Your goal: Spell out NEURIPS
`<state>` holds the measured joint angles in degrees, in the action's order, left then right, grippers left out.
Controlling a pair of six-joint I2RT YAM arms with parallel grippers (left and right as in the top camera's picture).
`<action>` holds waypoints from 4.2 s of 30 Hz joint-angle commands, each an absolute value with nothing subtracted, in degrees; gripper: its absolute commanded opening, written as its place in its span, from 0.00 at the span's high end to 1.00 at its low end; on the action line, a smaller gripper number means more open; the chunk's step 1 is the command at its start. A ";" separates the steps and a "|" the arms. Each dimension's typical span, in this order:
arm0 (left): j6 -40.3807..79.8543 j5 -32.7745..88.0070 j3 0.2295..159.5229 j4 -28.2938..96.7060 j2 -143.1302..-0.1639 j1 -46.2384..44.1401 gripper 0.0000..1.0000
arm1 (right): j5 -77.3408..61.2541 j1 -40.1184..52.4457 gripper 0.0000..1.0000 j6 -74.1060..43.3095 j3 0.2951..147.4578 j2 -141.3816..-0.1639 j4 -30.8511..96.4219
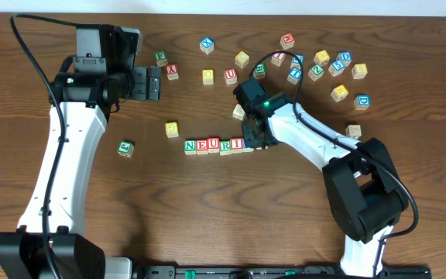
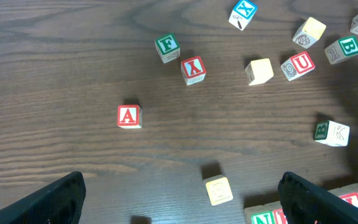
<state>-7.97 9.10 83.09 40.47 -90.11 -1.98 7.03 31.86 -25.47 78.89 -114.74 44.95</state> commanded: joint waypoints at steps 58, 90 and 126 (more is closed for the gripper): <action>-8.56 9.45 84.55 40.49 -89.86 -1.78 0.02 | 7.38 31.92 0.65 -27.00 76.49 -115.57 42.41; -8.56 9.45 84.58 40.49 -89.86 -1.78 0.02 | 7.40 31.92 0.76 -27.20 76.49 -115.57 42.41; -8.56 9.45 84.55 40.49 -89.86 -1.78 0.02 | 7.60 31.92 0.82 -27.40 76.49 -115.57 42.46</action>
<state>-7.97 9.10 83.09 40.47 -90.11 -1.98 7.22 31.83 -27.11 76.84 -114.76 42.41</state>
